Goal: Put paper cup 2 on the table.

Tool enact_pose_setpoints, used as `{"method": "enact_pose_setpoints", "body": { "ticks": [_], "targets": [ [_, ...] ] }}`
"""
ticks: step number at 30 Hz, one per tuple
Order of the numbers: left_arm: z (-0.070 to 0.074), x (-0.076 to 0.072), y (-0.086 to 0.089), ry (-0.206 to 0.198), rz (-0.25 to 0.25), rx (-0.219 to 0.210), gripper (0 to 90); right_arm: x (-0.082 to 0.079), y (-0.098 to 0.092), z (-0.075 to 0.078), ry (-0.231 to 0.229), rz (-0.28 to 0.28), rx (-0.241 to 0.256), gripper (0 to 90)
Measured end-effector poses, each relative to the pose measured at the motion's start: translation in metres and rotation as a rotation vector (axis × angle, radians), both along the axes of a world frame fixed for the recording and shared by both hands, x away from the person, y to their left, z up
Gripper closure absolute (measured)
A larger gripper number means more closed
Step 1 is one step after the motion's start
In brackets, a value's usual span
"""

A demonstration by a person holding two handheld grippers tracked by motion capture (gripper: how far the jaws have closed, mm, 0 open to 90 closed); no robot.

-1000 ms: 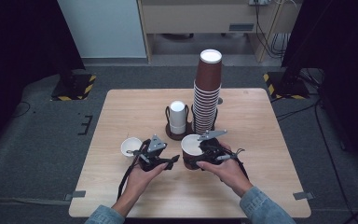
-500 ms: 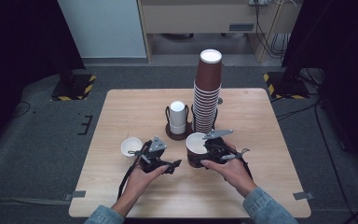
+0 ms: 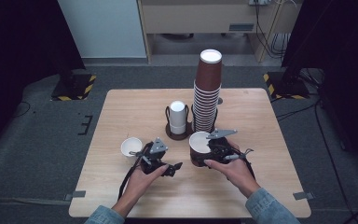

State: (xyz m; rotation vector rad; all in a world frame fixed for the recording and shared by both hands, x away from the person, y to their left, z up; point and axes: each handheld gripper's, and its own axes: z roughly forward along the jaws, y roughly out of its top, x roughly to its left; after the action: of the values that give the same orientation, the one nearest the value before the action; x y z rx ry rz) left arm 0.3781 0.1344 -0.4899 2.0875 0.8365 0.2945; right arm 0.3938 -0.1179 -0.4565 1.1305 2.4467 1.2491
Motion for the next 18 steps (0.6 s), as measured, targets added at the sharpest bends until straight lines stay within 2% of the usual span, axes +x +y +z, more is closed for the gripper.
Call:
{"method": "enact_pose_setpoints", "body": {
  "ticks": [9,18],
  "targets": [
    [0.000,0.000,0.001,0.002,0.001,0.001,6.3,0.001,-0.011,0.001,-0.010,-0.023,-0.002,12.5],
    [-0.001,-0.001,0.002,0.005,-0.002,0.004,6.3,0.001,-0.034,0.000,-0.029,-0.075,-0.014,12.5]
  ]
}}
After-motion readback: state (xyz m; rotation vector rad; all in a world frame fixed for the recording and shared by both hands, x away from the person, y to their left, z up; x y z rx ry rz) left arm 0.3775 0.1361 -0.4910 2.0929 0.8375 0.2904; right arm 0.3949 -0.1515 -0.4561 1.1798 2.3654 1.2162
